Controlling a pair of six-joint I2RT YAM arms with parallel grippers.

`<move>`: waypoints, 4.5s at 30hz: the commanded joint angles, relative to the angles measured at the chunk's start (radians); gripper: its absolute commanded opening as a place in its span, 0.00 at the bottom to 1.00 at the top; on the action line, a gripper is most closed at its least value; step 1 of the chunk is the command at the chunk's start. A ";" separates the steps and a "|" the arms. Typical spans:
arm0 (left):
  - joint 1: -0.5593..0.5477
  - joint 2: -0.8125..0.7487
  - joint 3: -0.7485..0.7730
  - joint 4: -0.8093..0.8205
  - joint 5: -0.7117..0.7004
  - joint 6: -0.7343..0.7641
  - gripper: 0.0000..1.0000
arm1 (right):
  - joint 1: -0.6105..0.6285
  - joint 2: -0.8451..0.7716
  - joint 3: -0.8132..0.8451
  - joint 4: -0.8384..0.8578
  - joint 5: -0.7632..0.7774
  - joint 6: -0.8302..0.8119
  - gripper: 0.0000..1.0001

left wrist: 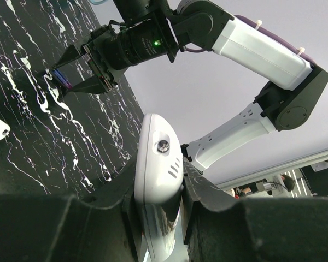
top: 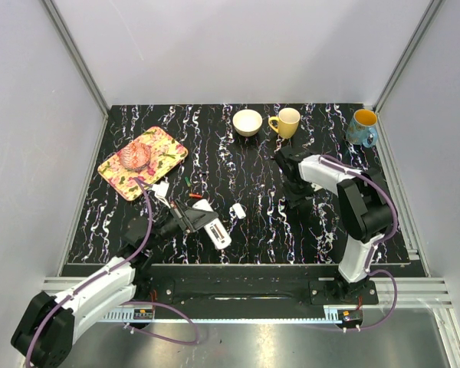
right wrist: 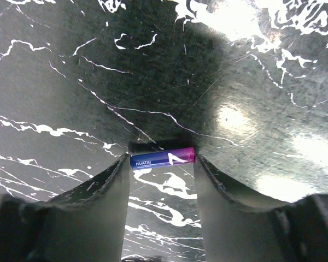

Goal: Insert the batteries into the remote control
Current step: Adjust the battery at the center of the board, then pick up the battery from the center of the board, then load the battery into the remote control.

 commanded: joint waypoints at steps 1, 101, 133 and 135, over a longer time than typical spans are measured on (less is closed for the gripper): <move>-0.003 0.007 0.014 0.042 -0.014 0.009 0.00 | 0.009 -0.074 0.037 -0.062 0.008 -0.090 0.59; -0.054 0.151 0.024 0.124 -0.009 0.045 0.00 | 0.012 -0.142 -0.038 0.295 -0.169 -1.393 0.00; -0.094 0.630 0.266 0.415 -0.107 -0.206 0.00 | 0.603 -0.583 -0.052 0.462 0.049 -1.230 0.00; -0.095 0.631 0.271 0.414 -0.107 -0.203 0.00 | 0.604 -0.579 -0.053 0.462 0.046 -1.232 0.00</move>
